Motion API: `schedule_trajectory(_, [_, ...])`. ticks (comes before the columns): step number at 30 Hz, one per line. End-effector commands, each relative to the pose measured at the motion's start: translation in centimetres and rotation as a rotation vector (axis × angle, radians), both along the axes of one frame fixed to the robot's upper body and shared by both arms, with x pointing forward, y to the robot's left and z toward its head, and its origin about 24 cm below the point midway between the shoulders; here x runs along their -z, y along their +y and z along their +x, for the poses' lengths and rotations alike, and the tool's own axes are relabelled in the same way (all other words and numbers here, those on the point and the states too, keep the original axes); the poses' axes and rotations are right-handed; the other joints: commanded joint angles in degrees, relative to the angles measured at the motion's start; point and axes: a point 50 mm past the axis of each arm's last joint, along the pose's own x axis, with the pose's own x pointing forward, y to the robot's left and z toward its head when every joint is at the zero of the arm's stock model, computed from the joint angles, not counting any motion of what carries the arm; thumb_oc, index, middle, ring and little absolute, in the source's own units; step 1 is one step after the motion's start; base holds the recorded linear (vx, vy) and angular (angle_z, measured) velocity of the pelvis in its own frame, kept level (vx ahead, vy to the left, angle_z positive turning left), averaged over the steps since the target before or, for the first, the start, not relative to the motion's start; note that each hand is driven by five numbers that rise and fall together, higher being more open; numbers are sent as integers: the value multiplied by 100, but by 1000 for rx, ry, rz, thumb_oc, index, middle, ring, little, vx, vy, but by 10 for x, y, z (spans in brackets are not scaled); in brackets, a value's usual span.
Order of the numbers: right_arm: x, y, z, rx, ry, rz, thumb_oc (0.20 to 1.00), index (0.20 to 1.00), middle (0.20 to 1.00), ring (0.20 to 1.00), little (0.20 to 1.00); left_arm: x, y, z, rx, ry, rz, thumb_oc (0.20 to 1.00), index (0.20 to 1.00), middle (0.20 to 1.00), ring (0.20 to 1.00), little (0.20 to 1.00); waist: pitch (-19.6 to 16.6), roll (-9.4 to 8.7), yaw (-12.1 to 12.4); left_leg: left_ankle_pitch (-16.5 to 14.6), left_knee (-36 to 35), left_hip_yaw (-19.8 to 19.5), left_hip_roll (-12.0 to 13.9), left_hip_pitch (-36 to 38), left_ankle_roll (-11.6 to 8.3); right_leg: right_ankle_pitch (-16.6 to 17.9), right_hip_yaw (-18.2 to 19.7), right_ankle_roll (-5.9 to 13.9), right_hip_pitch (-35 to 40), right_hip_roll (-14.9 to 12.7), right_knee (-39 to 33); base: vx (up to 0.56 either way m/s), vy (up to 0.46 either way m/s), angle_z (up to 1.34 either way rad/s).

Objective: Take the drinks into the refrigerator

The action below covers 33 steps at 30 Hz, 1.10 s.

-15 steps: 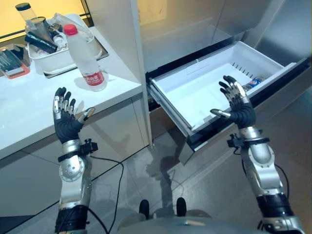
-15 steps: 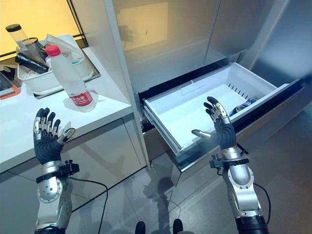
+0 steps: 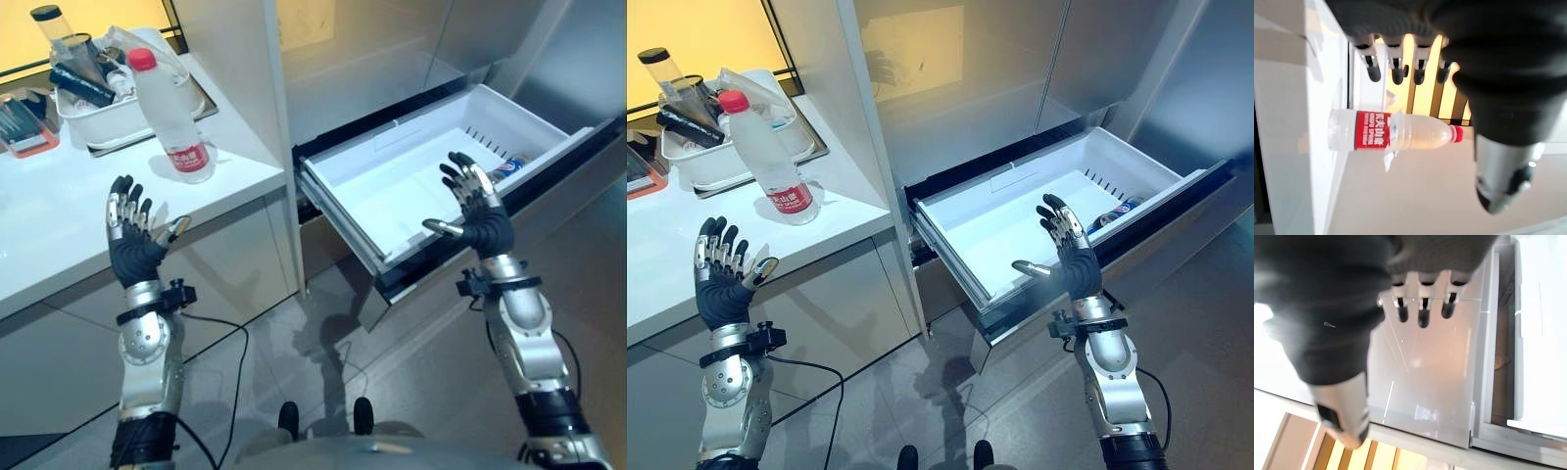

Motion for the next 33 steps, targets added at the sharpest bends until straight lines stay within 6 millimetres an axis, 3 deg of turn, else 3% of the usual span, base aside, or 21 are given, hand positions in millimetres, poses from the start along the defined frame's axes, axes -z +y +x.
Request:
schedule_trajectory(1, [-28,-3,0,-12,-132,36,1000,1000,1000,1000,1000,-26,10,7,22,-71,133,1000,1000,1000,1000,1000,-130,-186,-65,-855,379,60,-69,263,149,-566,-167,334,198,-336,299,0,0,0])
schedule_trajectory(17, [-38,-6,-1,-66,-149,-3,1000,1000,1000,1000,1000,-57,30,26,-71,-108,260,1000,1000,1000,1000,1000,-115,-130,-230,-873,368,112,32,255,85,-742,-98,280,-32,-217,639,12,-4,-2])
schedule_trajectory(33, [-33,-3,-6,-132,-110,-12,1000,1000,1000,1000,1000,-62,48,48,-146,-14,341,1000,1000,1000,1000,1000,-232,-137,-373,-894,230,131,109,484,24,-816,-115,267,176,-151,511,24,-2,0])
